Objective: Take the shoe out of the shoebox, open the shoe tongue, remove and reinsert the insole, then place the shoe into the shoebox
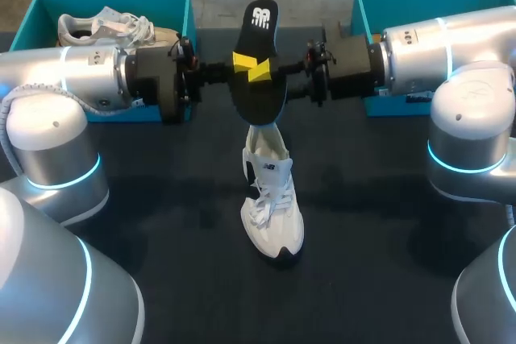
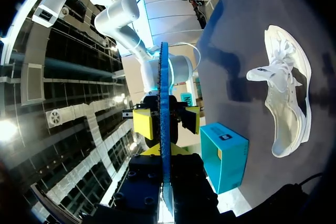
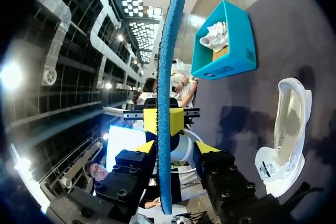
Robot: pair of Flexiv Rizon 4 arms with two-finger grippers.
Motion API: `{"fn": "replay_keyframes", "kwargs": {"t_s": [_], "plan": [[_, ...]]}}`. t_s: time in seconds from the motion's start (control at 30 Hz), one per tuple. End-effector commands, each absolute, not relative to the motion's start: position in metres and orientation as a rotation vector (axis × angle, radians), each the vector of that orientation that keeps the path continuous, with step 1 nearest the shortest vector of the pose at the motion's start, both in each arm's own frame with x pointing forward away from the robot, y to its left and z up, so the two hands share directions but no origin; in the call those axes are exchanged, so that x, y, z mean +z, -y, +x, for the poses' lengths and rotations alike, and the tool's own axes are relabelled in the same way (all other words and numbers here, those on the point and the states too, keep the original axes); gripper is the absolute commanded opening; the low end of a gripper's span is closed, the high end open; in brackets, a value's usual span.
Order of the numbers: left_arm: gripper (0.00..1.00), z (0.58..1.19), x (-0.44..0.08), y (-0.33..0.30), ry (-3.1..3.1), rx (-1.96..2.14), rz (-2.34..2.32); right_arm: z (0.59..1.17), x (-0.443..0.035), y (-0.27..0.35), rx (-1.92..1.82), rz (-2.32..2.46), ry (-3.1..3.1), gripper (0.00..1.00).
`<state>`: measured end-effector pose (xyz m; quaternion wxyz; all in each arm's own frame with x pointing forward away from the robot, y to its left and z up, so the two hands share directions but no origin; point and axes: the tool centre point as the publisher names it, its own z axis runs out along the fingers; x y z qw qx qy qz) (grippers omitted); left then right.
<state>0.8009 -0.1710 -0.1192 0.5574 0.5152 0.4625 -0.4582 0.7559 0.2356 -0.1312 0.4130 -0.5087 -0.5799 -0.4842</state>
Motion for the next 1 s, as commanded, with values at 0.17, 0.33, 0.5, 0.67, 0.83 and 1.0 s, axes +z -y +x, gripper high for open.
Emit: {"fn": "replay_keyframes", "kwargs": {"t_s": [0.17, 0.33, 0.5, 0.67, 0.83, 1.0], "plan": [[0.0, 0.803, -0.12, 0.172, -1.091, -1.08, 1.216, 0.757, -0.133, -0.235, -1.219, -1.278, 1.453, 0.35], [0.0, 0.803, -0.121, 0.171, -1.092, -1.087, 1.217, 0.758, -0.133, -0.236, -1.221, -1.271, 1.452, 0.0], [0.0, 0.801, -0.122, 0.171, -1.077, -1.114, 1.243, 0.759, -0.134, -0.236, -1.223, -1.259, 1.457, 0.0], [1.0, 0.801, -0.125, 0.169, -1.09, -1.096, 1.265, 0.76, -0.135, -0.235, -1.241, -1.238, 1.482, 0.0], [1.0, 0.802, -0.125, 0.163, -1.078, -1.098, 1.305, 0.761, -0.134, -0.23, -1.263, -1.225, 1.502, 0.0], [1.0, 0.804, -0.127, 0.154, -1.066, -1.109, 1.34, 0.764, -0.134, -0.226, -1.287, -1.208, 1.533, 0.0]]}}
